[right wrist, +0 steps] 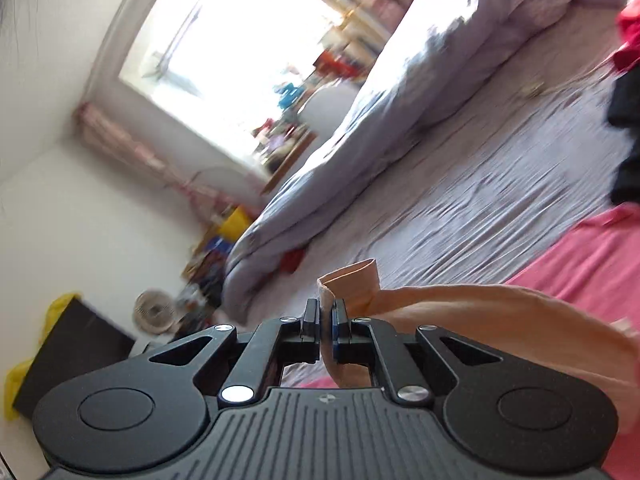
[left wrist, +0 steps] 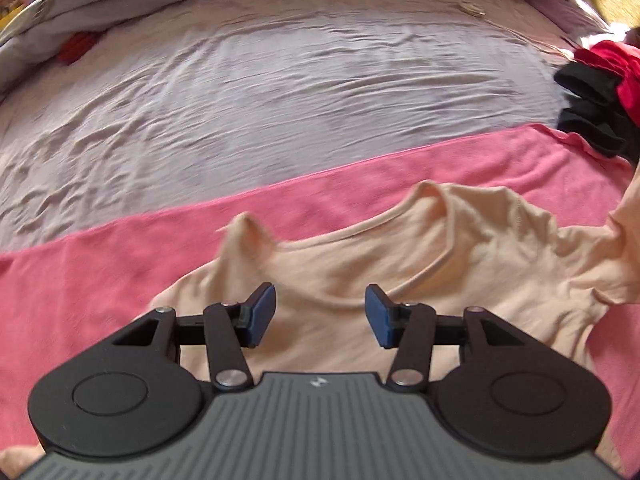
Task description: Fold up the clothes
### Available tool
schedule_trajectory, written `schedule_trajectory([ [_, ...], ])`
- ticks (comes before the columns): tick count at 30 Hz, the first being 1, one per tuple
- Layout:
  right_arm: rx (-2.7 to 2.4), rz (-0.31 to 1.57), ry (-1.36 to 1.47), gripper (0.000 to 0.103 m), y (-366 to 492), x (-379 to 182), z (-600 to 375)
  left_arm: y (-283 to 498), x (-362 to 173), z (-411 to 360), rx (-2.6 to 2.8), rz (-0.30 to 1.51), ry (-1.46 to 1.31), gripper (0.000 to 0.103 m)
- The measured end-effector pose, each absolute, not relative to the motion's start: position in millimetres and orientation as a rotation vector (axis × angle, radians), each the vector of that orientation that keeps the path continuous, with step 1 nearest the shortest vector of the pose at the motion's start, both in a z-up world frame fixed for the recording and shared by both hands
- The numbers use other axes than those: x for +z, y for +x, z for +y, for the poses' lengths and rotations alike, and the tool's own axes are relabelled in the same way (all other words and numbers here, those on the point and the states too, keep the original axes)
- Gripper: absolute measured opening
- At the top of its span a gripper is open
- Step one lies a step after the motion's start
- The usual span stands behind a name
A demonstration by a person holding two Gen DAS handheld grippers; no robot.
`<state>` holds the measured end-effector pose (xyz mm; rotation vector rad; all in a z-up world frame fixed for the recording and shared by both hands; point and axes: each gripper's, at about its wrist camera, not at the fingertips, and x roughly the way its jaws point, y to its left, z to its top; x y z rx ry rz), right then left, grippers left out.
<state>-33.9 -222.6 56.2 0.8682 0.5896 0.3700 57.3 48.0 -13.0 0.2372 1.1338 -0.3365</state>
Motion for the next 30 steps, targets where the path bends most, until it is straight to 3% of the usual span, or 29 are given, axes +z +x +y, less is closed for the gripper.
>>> schedule_trajectory([
  [7,0.576,0.883,0.755,0.008,18,-19,-70,1,-23,162,-0.129,1.217,0.151,0.055],
  [10,0.586,1.050,0.609,0.022,9,-52,-32,-14,-27,189,-0.088,1.226,0.108,0.055],
  [11,0.582,1.083,0.579,0.032,1,-57,-25,-17,-27,194,-0.083,1.223,0.091,0.055],
  [14,0.569,1.048,0.505,0.074,-33,-42,-29,-21,-24,200,-0.103,1.206,0.041,0.055],
  [15,0.559,1.031,0.479,0.079,-41,-35,-33,-20,-23,197,-0.122,1.199,0.030,0.055],
  [22,0.198,0.926,0.046,0.078,-81,-7,-95,-2,-24,171,-0.241,1.179,0.055,0.055],
  [24,0.109,0.913,-0.204,0.070,-88,-15,-107,4,-27,162,-0.275,1.181,0.081,0.055],
  [27,0.126,0.966,-0.485,0.048,-93,-36,-128,9,-39,142,-0.329,1.192,0.157,0.055],
  [30,0.196,0.972,-0.599,0.048,-82,-53,-138,14,-58,127,-0.342,1.224,0.229,0.055],
])
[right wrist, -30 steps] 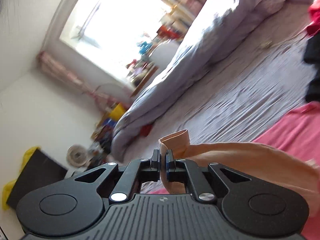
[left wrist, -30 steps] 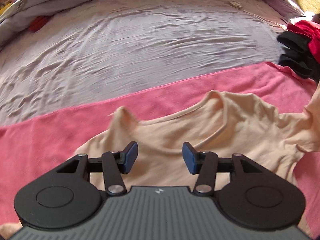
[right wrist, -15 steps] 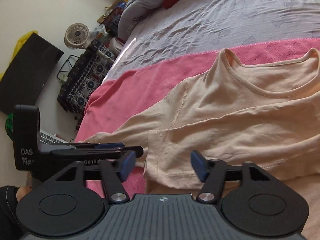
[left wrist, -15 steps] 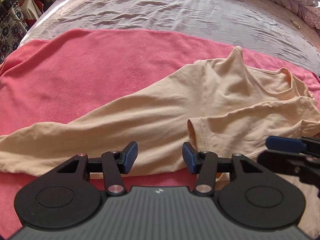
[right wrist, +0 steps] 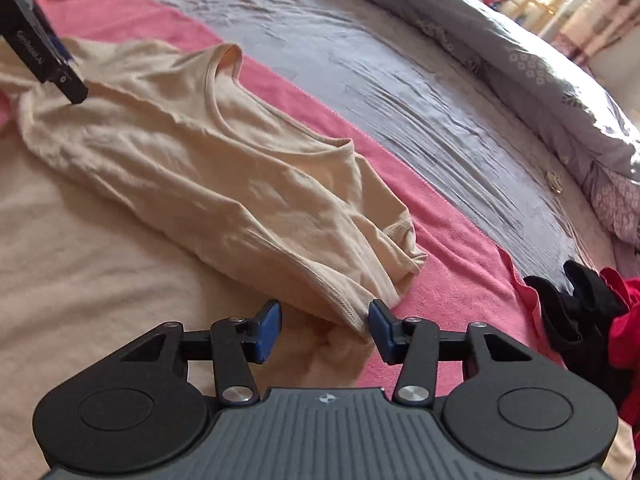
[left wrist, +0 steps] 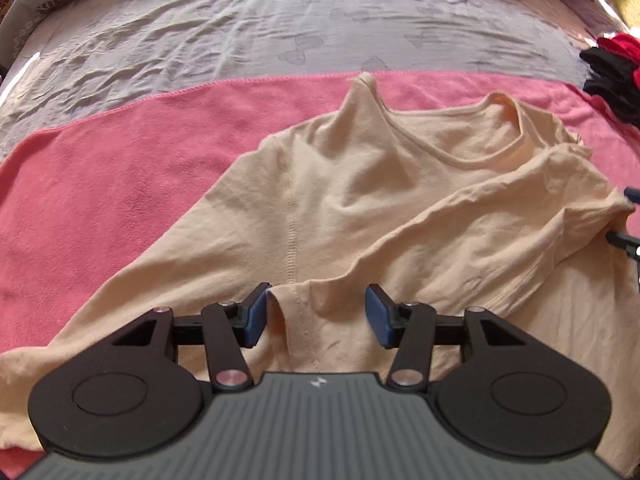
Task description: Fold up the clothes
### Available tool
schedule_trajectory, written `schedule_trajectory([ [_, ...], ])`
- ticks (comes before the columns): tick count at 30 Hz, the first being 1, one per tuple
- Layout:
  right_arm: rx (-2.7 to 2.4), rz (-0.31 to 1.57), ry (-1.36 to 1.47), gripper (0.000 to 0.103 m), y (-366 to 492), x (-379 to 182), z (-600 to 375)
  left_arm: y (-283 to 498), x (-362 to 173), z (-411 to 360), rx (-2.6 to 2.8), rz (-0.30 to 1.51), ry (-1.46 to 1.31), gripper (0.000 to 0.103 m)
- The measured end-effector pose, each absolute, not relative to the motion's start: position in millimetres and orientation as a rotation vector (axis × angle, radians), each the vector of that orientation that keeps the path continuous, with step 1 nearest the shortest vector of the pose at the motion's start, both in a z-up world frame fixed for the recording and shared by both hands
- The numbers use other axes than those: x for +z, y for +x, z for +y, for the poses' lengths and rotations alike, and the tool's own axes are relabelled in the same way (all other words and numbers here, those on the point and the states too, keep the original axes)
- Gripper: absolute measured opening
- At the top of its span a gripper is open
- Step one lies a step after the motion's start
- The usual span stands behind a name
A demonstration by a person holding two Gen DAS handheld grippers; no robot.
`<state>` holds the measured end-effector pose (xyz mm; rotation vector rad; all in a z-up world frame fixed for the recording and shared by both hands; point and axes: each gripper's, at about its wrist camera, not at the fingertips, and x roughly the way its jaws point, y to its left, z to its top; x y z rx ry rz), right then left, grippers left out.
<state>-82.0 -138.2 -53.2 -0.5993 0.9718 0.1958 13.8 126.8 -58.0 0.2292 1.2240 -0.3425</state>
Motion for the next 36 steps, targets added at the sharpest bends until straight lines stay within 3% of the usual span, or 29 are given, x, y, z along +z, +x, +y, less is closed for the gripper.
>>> schedule_trajectory([
  [1,0.211,0.969,-0.626,0.047,-78,-56,-139,15,-62,124,-0.340,1.229,0.242,0.056],
  [3,0.239,0.966,-0.676,0.007,-71,-62,-142,16,-65,121,-0.342,1.232,0.254,0.057],
  [8,0.304,0.946,-0.740,0.006,-96,-54,-146,20,-66,120,-0.358,1.241,0.279,0.062],
  [15,0.424,1.046,-0.736,0.014,-123,-77,-149,26,-56,112,-0.346,1.227,0.337,0.062],
  [16,0.414,1.048,-0.714,0.018,-120,-71,-151,26,-51,110,-0.349,1.209,0.349,0.062],
  [18,0.402,1.015,-0.654,0.050,-118,-54,-162,26,-40,106,-0.371,1.179,0.366,0.061],
  [19,0.408,0.997,-0.607,0.053,-115,-43,-171,25,-37,105,-0.382,1.174,0.374,0.061],
  [25,0.504,1.009,-0.459,0.052,-66,-6,-219,13,-31,117,-0.402,1.235,0.325,0.061],
  [29,0.600,1.086,-0.200,0.052,-21,16,-246,-2,-22,117,-0.431,1.251,0.304,0.060],
  [32,0.614,1.069,-0.209,0.052,-7,27,-259,-10,-9,98,-0.533,1.217,0.255,0.060],
  [34,0.581,1.083,-0.276,0.043,3,22,-260,-13,0,74,-0.629,1.178,0.224,0.060],
  [35,0.567,1.093,-0.310,0.027,8,19,-259,-14,4,57,-0.683,1.148,0.227,0.060],
  [36,0.574,1.107,-0.348,0.019,13,12,-255,-15,8,36,-0.743,1.107,0.240,0.060],
])
